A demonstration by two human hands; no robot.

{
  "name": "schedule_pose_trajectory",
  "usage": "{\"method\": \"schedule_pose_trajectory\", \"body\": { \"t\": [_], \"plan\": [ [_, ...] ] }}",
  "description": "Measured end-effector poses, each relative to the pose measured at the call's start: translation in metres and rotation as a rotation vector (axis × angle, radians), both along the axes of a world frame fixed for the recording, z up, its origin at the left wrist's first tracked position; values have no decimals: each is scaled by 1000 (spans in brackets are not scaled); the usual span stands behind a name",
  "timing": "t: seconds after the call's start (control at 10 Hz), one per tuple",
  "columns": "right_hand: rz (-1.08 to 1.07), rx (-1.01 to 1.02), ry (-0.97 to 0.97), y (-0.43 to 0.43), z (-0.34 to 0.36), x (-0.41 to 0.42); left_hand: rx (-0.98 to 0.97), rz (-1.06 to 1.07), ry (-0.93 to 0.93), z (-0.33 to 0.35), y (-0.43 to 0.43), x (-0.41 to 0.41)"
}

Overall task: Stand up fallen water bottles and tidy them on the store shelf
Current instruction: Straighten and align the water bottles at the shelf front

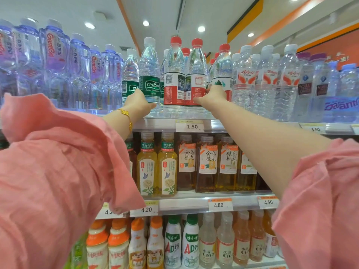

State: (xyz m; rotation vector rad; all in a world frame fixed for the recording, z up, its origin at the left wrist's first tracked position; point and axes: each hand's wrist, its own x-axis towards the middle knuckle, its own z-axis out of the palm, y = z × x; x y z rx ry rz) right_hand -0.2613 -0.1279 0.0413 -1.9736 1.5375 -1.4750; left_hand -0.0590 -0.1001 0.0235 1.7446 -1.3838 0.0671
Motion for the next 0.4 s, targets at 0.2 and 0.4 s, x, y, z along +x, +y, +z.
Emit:
{"method": "schedule_pose_trajectory", "body": {
  "t": [0.2, 0.4],
  "plan": [
    [30, 33, -15, -1, -1, -3, -1, 33, -15, -6, 1, -6],
    [28, 47, -19, -2, -8, -6, -76, 84, -106, -18, 3, -8]
  ]
}}
